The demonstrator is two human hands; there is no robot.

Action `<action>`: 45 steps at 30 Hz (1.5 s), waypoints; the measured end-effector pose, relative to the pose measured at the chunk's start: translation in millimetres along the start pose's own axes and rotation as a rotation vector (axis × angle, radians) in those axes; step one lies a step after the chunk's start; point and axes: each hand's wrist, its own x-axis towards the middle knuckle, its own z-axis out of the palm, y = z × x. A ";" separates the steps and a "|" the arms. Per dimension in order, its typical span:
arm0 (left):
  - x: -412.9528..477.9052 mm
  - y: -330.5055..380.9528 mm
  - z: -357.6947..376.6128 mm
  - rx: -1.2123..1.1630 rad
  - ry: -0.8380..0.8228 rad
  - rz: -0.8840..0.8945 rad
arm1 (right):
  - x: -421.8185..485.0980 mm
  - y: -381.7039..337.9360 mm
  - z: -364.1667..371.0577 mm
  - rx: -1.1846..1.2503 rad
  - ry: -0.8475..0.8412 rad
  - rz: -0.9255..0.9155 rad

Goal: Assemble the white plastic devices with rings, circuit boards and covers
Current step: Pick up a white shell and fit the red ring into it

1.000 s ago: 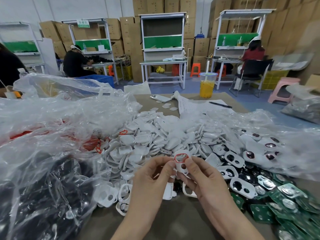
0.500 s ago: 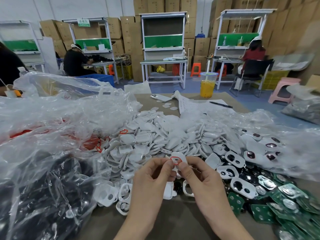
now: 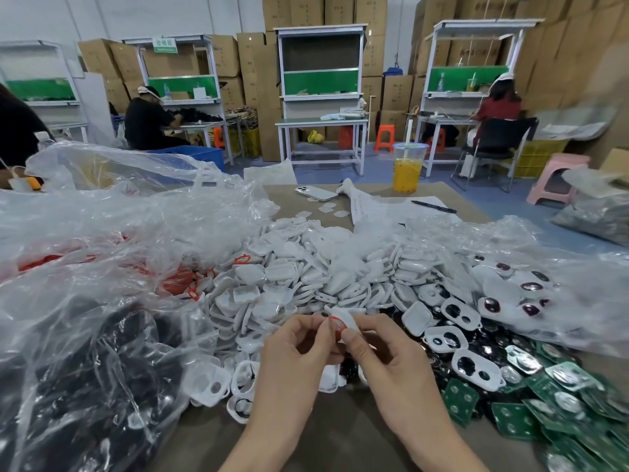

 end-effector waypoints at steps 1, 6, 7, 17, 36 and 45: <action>0.2 -0.1 0.5 -0.017 0.004 -0.013 | -0.4 0.5 0.5 -0.012 0.001 -0.007; 1.4 -1.3 -0.1 0.016 0.003 -0.007 | -0.3 1.5 0.8 -0.027 0.002 -0.016; 1.7 -1.6 -0.9 0.031 0.005 -0.003 | 0.0 1.0 0.7 -0.031 0.002 -0.014; 2.4 -2.1 -4.7 0.126 0.009 0.010 | -0.9 -1.4 -0.4 -0.011 -0.029 0.054; 2.9 -3.6 -0.9 0.050 -0.002 0.087 | 5.9 -4.6 -0.9 0.387 -0.040 0.282; 4.3 -8.6 -10.8 0.587 -0.061 0.471 | 10.5 4.0 -5.2 0.549 -0.099 0.367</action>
